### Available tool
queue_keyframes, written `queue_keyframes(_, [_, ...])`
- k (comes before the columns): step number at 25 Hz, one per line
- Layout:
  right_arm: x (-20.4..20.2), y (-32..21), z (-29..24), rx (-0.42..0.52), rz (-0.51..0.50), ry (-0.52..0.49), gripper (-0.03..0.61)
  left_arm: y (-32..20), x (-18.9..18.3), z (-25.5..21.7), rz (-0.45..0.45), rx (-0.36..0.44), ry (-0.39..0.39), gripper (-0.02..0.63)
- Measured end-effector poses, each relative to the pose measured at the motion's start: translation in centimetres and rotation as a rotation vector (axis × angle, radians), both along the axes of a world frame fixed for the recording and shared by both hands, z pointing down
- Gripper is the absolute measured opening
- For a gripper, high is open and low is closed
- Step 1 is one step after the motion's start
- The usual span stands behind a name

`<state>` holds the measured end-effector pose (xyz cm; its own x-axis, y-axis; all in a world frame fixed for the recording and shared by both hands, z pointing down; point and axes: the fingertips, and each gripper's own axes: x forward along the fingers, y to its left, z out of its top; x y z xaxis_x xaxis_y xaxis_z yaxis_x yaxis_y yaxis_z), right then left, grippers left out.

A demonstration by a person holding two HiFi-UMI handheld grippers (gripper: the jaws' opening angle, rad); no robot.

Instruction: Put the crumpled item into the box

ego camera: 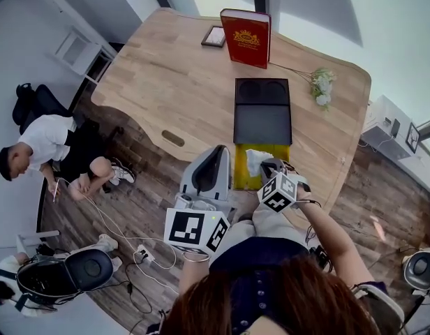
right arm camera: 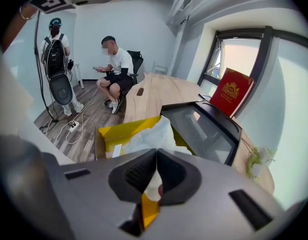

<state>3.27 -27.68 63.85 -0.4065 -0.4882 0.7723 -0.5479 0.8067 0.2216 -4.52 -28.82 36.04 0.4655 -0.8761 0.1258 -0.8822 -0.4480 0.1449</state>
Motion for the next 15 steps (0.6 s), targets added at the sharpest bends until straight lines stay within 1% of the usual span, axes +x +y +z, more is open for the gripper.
queue_keyframes(7, [-0.1, -0.1, 2.2, -0.059, -0.032, 0.061, 0.026, 0.2, -0.9, 0.1, -0.030, -0.008, -0.008, 0.035])
queue_keyframes(15, [-0.3, -0.2, 3.7, -0.096, -0.049, 0.101, 0.026, 0.2, -2.2, 0.3, -0.060, -0.016, -0.014, 0.034])
